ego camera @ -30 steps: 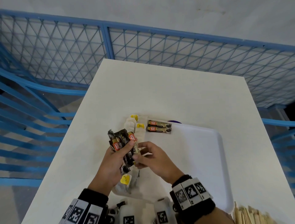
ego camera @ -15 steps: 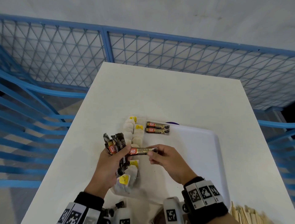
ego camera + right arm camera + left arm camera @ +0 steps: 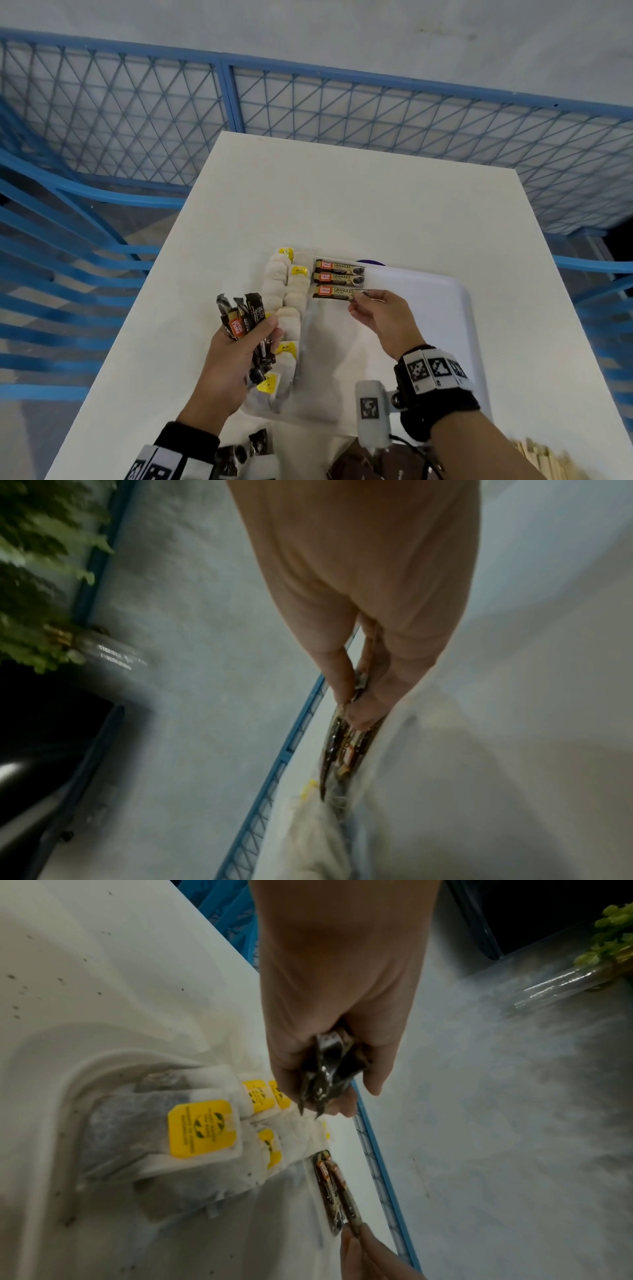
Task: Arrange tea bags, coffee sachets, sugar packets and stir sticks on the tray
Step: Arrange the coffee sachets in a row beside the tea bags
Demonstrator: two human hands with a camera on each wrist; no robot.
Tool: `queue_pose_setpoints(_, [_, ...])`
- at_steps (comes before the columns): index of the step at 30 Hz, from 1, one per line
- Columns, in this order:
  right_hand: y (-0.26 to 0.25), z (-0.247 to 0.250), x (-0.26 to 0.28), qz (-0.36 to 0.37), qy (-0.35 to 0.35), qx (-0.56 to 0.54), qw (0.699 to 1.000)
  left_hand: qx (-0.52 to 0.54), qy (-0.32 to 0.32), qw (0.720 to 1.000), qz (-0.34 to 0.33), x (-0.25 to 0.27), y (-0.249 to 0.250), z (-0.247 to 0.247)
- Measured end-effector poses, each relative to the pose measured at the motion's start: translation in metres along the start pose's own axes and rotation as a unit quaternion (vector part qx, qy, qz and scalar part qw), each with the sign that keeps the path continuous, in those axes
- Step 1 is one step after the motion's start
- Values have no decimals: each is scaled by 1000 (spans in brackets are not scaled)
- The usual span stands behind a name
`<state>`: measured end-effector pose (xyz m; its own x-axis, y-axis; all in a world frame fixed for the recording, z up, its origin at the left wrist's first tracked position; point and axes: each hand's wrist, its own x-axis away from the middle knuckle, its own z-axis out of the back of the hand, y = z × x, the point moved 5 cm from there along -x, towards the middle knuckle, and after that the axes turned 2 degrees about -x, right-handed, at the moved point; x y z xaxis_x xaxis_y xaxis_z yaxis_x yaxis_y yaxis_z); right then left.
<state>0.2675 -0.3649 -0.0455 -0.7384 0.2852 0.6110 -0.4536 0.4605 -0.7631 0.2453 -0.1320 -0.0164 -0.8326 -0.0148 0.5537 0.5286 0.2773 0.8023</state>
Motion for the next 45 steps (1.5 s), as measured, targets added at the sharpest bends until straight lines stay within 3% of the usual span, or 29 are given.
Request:
queue_pose_setpoints(6, [10, -2, -24, 16, 74, 161, 984, 39, -16, 998, 50, 1, -3, 0])
queue_pose_setpoints(10, [3, -6, -25, 88, 120, 338, 929, 41, -15, 997, 62, 1, -5, 3])
queue_pose_setpoints(26, [-2, -8, -23, 135, 120, 377, 908, 26, -22, 998, 59, 7, -6, -4])
queue_pose_setpoints(30, [-4, -21, 5, 168, 61, 378, 909, 29, -31, 998, 52, 10, -3, -9])
queue_pose_setpoints(38, [20, -52, 77, 87, -215, 341, 911, -10, -29, 999, 25, 12, -3, -16])
queue_pose_setpoints(41, [24, -53, 83, 134, -224, 320, 911, -19, -37, 999, 10, 14, -4, -19])
queue_pose_setpoints(45, [14, -41, 82, 260, -136, 332, 896, 14, -25, 999, 26, 15, -6, -17])
